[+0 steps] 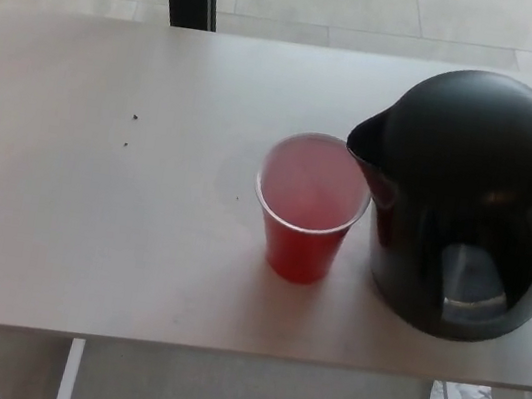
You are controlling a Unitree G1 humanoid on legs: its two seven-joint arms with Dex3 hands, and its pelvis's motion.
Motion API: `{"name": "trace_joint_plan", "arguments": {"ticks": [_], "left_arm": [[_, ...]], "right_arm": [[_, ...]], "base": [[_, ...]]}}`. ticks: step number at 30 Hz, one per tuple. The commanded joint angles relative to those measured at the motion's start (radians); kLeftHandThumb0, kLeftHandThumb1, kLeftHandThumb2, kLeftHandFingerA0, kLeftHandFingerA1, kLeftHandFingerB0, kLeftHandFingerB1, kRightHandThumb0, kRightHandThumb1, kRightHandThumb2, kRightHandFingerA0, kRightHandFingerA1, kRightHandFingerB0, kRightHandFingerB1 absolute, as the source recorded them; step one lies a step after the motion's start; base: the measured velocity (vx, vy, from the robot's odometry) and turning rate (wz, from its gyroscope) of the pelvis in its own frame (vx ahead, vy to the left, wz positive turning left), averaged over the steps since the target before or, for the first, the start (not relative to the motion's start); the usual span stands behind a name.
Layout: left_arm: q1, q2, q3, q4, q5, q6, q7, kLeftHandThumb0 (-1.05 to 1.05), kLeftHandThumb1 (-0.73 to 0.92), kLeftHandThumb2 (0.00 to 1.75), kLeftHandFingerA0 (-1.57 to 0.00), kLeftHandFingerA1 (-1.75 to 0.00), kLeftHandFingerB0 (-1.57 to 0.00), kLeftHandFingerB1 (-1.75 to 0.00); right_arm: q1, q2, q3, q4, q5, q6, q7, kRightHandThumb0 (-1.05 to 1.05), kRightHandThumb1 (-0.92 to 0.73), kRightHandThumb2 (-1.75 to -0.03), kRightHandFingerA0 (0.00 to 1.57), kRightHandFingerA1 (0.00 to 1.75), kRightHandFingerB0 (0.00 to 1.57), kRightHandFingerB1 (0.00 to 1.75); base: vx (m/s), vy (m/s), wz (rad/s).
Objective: The robot uses its right hand to lift up a kettle kept on the middle of the desk by its handle and tilt it into a glass kept next to it to pour out water
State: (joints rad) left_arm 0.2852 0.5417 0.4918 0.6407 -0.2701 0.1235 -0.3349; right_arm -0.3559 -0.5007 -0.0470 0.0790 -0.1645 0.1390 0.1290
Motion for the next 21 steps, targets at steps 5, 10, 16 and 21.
{"name": "trace_joint_plan", "arguments": {"ticks": [5,10,16,21], "left_arm": [[-0.009,0.04,-0.004,-0.017,0.021,0.024,0.007,-0.71,0.56,0.96,-0.56,-0.67,-0.35,-0.57],[-0.033,0.051,-0.015,0.016,0.029,0.026,0.007,-0.69,0.57,0.96,-0.54,-0.64,-0.35,-0.56],[-0.044,0.055,-0.013,0.006,0.027,0.04,0.013,-0.69,0.57,0.97,-0.55,-0.64,-0.36,-0.56],[-0.04,0.052,-0.016,-0.016,0.031,0.045,0.018,-0.71,0.58,0.98,-0.54,-0.64,-0.36,-0.57]], "right_arm": [[-0.114,-0.05,0.009,-0.08,0.003,0.184,0.117,-0.23,-0.46,-1.22,0.99,1.75,0.84,1.53],[-0.176,-0.065,0.049,-0.147,-0.027,0.239,0.154,-0.17,-0.49,-1.1,0.92,1.73,0.83,1.45],[-0.24,-0.045,0.084,-0.193,-0.05,0.256,0.16,-0.31,-0.3,-1.36,0.96,1.71,0.88,1.54],[-0.213,-0.024,0.076,-0.217,-0.022,0.243,0.17,-0.25,-0.38,-1.19,1.22,1.4,1.08,1.3]], "base": [[0.0,0.0,0.0],[0.0,0.0,0.0],[0.0,0.0,0.0],[0.0,0.0,0.0]]}}
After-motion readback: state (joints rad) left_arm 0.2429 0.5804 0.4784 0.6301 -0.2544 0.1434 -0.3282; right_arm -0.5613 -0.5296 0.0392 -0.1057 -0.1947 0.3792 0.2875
